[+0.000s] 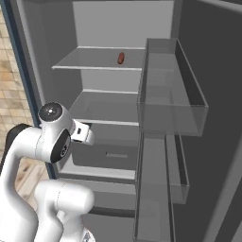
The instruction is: Retrieve the sausage and cheese from the fridge and place them on the cutting board on the counter.
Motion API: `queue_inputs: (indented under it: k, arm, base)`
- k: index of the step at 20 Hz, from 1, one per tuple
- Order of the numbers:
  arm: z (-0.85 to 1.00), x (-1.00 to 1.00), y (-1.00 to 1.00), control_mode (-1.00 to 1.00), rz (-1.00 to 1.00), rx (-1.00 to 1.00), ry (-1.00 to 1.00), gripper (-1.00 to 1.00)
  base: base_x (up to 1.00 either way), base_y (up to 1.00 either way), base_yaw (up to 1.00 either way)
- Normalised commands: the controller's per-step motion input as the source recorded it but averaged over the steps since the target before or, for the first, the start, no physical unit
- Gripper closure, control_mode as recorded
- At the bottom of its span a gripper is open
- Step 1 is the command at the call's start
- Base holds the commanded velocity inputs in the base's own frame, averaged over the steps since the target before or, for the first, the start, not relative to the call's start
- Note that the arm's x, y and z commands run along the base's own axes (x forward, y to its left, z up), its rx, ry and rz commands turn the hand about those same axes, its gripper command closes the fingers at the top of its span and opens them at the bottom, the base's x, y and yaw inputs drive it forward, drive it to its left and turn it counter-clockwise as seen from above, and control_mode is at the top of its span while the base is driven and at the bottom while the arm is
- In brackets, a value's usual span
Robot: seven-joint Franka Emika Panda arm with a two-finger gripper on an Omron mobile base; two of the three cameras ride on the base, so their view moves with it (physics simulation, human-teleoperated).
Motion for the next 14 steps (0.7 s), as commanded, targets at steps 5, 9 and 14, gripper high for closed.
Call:
queue_inputs:
  k: [5,9,14]
  arm:
    - [0.0,0.0,0.0,1.0,0.0,0.0,0.0,-1.0]
    - [0.0,0.0,0.0,1.0,0.0,0.0,0.0,-1.0]
    - [0.0,0.0,0.0,1.0,0.0,0.0,0.0,-1.0]
  base:
    - [0.0,0.0,0.0]
    - [0.0,0.0,0.0]
    - [0.0,0.0,0.0]
